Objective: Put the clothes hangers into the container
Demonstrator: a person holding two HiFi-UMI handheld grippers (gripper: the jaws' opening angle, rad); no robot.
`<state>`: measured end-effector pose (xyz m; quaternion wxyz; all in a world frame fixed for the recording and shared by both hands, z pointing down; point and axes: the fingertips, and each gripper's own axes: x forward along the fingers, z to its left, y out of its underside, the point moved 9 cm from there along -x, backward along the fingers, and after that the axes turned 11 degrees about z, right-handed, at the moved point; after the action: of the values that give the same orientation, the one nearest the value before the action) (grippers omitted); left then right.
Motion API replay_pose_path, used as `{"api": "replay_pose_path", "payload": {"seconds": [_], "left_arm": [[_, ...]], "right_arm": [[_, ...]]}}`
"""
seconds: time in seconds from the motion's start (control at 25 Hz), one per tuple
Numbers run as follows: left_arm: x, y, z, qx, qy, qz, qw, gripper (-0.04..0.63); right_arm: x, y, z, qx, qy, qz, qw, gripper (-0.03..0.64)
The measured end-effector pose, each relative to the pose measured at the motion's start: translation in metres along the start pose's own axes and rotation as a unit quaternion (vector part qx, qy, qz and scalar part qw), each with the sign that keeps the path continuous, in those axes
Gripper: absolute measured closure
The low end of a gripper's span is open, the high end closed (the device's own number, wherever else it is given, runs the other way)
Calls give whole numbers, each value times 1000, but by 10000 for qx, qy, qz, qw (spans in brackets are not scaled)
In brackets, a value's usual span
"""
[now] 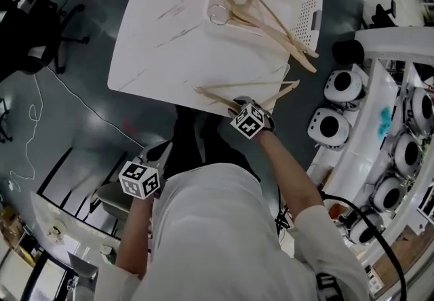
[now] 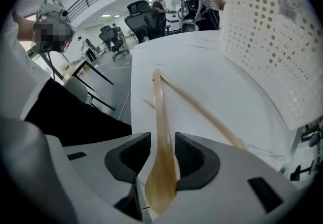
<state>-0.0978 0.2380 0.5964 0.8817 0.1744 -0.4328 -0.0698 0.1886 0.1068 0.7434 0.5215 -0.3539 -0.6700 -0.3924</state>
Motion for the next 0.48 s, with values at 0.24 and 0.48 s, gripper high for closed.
{"api": "replay_pose_path", "payload": {"seconds": [0.24, 0.48], "left_arm": [[-2, 17, 7, -266, -87, -69, 9996, 592], [3, 18, 1, -266, -67, -112, 9996, 592]], "right_arm": [[6, -3, 9, -323, 495, 132, 9982, 511], [3, -5, 15, -373, 252, 126, 9989, 538]]}}
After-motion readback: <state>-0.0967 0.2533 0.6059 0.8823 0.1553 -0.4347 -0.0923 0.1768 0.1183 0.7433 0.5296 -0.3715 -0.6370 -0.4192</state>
